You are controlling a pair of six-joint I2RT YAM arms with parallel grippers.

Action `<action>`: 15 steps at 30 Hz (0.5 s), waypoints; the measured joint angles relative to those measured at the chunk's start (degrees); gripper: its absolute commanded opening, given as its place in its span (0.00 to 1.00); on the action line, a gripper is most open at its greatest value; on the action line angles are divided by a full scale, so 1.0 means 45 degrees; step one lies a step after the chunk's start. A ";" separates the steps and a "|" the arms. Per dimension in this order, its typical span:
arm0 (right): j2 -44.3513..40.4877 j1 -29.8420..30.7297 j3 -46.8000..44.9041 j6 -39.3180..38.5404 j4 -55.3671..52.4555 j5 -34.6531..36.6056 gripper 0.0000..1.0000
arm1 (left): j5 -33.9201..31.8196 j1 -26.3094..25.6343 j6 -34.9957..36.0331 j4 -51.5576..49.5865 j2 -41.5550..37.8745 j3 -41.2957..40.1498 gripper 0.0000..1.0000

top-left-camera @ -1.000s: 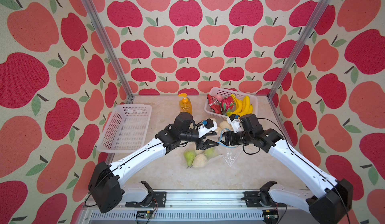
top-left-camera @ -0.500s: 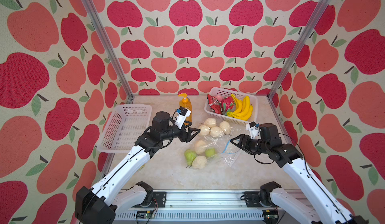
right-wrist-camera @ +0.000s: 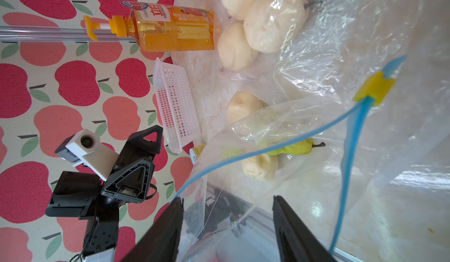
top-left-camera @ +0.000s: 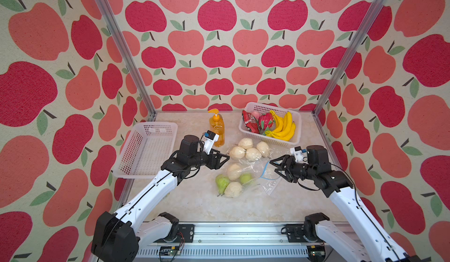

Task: Open the zip-top bag and take out the pear
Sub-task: Adjust the zipper food storage bag at the center of the board.

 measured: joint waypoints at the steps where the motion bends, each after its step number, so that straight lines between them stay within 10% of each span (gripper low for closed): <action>1: 0.0087 0.0000 0.0000 0.0063 0.0107 -0.0058 0.63 | -0.0005 0.0068 -0.0034 -0.0068 0.0151 0.0015 0.72; 15: 0.0058 0.0534 0.0180 0.0665 0.0583 0.0189 0.74 | 0.0015 0.0393 -0.0903 -0.0384 0.0903 -0.0374 0.73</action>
